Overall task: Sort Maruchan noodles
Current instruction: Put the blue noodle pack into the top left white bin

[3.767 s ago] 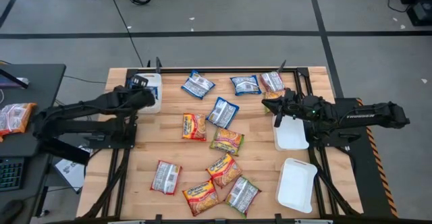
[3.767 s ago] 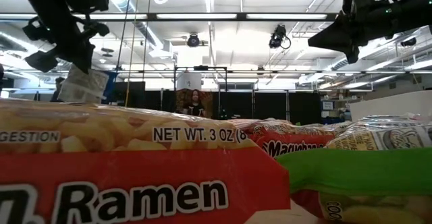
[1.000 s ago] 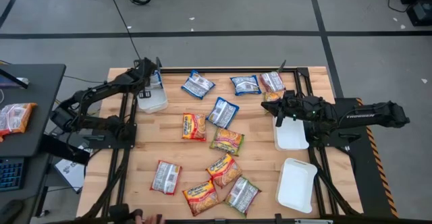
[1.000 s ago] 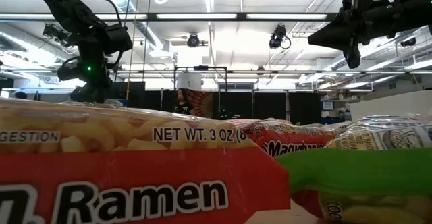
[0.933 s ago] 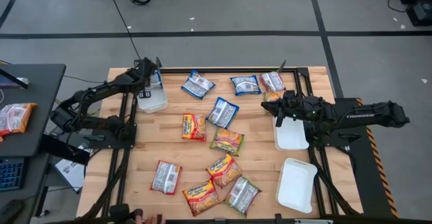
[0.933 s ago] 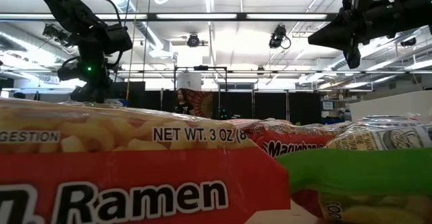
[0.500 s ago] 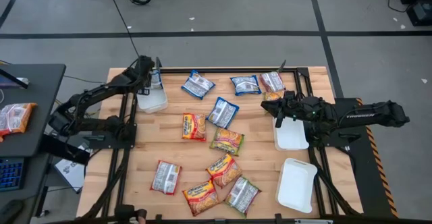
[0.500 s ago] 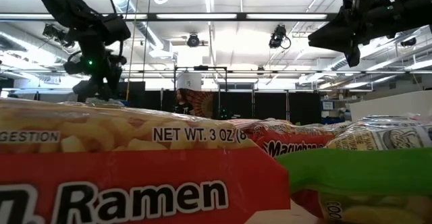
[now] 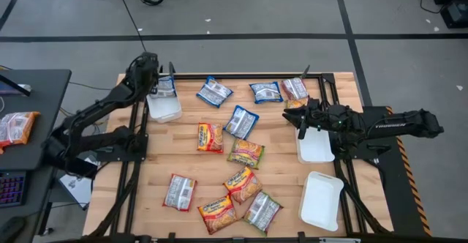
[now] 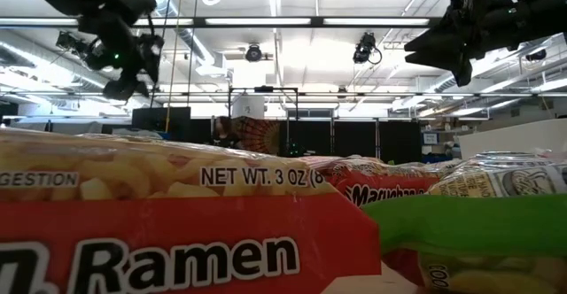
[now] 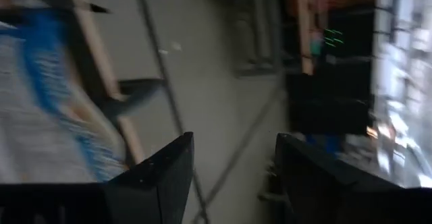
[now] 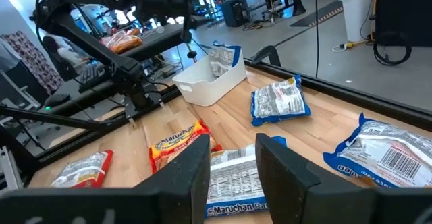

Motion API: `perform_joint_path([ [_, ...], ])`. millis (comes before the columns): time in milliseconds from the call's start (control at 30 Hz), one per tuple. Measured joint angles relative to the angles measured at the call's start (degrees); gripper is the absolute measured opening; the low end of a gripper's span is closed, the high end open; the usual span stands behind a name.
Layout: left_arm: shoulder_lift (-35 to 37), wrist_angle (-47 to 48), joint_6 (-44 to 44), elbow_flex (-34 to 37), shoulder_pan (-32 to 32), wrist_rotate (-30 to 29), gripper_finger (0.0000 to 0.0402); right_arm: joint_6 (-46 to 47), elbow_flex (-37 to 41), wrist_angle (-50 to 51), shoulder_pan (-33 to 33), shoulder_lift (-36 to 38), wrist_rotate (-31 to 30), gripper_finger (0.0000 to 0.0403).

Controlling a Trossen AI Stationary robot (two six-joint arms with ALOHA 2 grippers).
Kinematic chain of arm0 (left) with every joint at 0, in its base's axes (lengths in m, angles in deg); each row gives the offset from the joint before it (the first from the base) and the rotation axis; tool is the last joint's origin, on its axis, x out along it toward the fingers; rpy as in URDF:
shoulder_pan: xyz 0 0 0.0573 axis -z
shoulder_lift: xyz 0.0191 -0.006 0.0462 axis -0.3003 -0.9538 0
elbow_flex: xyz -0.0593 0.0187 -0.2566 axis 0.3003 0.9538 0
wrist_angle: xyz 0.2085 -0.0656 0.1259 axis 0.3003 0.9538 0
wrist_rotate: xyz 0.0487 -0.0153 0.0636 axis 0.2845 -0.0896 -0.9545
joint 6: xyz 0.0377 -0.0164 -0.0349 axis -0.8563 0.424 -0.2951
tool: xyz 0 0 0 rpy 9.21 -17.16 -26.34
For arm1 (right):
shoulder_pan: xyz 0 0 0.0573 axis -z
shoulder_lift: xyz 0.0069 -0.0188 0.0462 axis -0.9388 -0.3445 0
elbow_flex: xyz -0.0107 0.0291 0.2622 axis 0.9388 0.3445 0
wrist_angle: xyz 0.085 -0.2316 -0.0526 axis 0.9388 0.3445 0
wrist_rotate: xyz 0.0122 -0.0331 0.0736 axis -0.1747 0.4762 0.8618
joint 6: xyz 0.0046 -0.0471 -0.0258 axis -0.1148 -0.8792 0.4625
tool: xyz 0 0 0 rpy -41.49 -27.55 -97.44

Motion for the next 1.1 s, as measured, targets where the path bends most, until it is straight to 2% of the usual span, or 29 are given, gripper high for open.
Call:
perform_joint_path([
  [200,1.2,-13.9,-14.3,0.0,6.2,3.4,0.0213,0.0,0.0,0.8,0.0,0.0,-0.3,0.0124],
  [300,0.9,-14.1,-18.5,-1.1,11.9,2.8,0.0213,0.0,0.0,0.8,0.0,0.0,-0.2,0.0124],
  [433,-2.7,-11.5,-23.7,-6.5,19.8,-1.5,0.0213,-1.2,0.0,0.8,0.0,0.0,0.1,0.0124],
  [533,-7.4,-4.7,-27.9,-14.6,23.4,-3.1,0.0213,-2.4,0.0,0.8,0.0,0.0,0.2,0.0124],
  [633,-13.7,8.0,-28.8,-23.8,25.1,-3.3,0.0213,-2.9,0.0,0.8,0.0,0.0,0.4,0.0124],
  [733,-20.3,14.9,-28.8,-31.3,26.3,-3.2,0.0213,-2.7,0.0,0.8,-0.1,0.0,1.0,0.0124],
  [933,-33.2,14.5,-27.0,-39.3,27.5,1.3,0.0213,-2.5,0.0,0.8,-1.3,0.0,2.2,0.0124],
  [1100,-42.6,10.5,-24.6,-41.3,27.3,9.8,0.0219,-2.8,0.0,1.5,-1.8,0.0,2.2,0.0124],
])
